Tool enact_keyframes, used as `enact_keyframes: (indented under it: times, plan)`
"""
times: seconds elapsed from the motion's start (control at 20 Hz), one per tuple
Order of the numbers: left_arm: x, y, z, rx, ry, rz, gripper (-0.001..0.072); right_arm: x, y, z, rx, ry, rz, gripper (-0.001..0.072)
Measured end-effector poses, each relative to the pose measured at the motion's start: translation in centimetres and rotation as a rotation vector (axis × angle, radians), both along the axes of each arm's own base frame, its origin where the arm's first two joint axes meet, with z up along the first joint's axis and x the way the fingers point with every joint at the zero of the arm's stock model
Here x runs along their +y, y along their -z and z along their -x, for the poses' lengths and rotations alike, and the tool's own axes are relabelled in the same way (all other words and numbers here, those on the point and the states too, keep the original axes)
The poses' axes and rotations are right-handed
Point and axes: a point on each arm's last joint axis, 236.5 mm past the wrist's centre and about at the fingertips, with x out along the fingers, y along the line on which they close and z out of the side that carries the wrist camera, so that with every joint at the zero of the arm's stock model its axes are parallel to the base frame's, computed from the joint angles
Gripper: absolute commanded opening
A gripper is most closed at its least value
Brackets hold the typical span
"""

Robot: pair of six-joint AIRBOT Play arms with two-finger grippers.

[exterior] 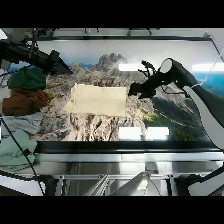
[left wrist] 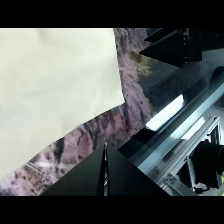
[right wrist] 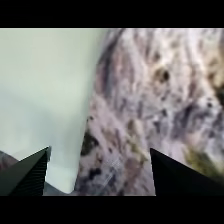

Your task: Fold the shirts.

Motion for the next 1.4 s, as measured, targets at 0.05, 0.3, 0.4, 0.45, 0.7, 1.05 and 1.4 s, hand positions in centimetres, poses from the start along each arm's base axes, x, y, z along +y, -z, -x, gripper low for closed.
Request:
enact_keyframes:
  times: [0.05,0.3,0.4,0.45,0.7,1.05,1.4]
  plan:
    - [0.0,0.0,0.0,0.0,0.0,0.0,0.0019,0.4,0.7,0.1,0.017,0.01,-0.033,0.0708]
    - [0.0,0.0,-0.1,-0.012,0.008,-0.001,0.0019,3.8,2.8,-1.0,0.044,0.067,-0.229,0.0705]
    - [0.0,0.0,-0.1,-0.02,0.014,-0.003,0.0019,4.7,3.7,-1.5,0.041,0.09,-0.257,0.0563]
    - [0.0,0.0,-0.1,-0.022,0.016,-0.003,0.0019,5.1,4.1,-1.7,0.039,0.102,-0.266,0.0564]
    - [0.0,0.0,-0.1,-0.035,0.028,-0.005,0.002,7.7,4.3,-1.4,0.025,0.051,-0.319,0.0019]
    - [0.0,0.0,-0.1,-0.036,0.03,-0.005,0.0019,8.2,-5.1,-4.7,-0.135,0.064,-0.582,0.0016]
    - [-0.1,0.0,0.4,-0.009,0.03,-0.003,0.0018,-16.5,-8.1,-8.9,-0.215,0.496,-0.285,0.0015]
